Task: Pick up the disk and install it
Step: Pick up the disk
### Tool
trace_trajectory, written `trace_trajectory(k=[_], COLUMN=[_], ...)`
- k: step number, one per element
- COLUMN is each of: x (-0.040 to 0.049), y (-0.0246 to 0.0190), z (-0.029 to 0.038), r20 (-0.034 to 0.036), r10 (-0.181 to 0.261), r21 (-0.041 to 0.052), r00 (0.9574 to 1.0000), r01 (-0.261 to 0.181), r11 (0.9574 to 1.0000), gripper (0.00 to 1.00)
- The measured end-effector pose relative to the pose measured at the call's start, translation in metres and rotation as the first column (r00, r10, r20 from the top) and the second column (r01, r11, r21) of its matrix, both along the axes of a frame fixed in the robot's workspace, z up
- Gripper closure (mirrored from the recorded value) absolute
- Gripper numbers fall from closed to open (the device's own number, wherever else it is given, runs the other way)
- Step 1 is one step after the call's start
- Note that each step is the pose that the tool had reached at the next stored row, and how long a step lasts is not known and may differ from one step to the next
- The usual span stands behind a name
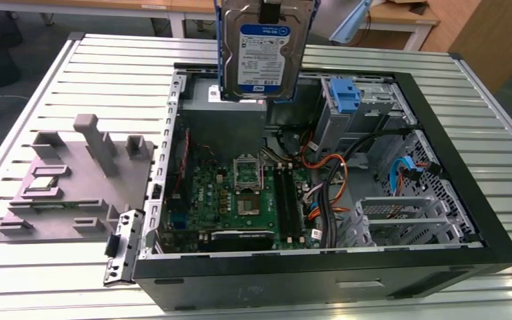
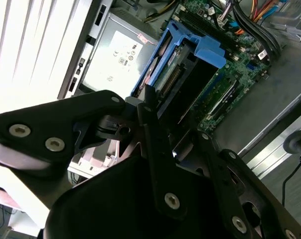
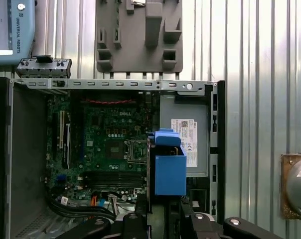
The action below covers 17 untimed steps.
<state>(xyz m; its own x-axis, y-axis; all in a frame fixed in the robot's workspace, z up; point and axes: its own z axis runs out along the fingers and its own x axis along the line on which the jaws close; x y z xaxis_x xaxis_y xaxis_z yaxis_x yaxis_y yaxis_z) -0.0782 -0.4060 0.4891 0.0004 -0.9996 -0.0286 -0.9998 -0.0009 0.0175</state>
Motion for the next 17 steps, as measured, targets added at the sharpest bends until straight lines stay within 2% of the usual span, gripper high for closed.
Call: trace_trajectory(k=[3,5,17], x=[0.0000,0.0000,0.0022], y=[-0.0010,-0.0041,-0.0048], z=[0.0000,-0.0001,0.0000], r20=[-0.0001,-0.0001,-0.0001], r10=[0.000,0.000,0.000], r21=[0.0001,0.0000,-0.0001], r00=[1.0000,1.0000,1.0000], r01=[0.000,0.000,0.000], r11=[1.0000,1.0000,1.0000], gripper=[0.65,0.65,0.65])
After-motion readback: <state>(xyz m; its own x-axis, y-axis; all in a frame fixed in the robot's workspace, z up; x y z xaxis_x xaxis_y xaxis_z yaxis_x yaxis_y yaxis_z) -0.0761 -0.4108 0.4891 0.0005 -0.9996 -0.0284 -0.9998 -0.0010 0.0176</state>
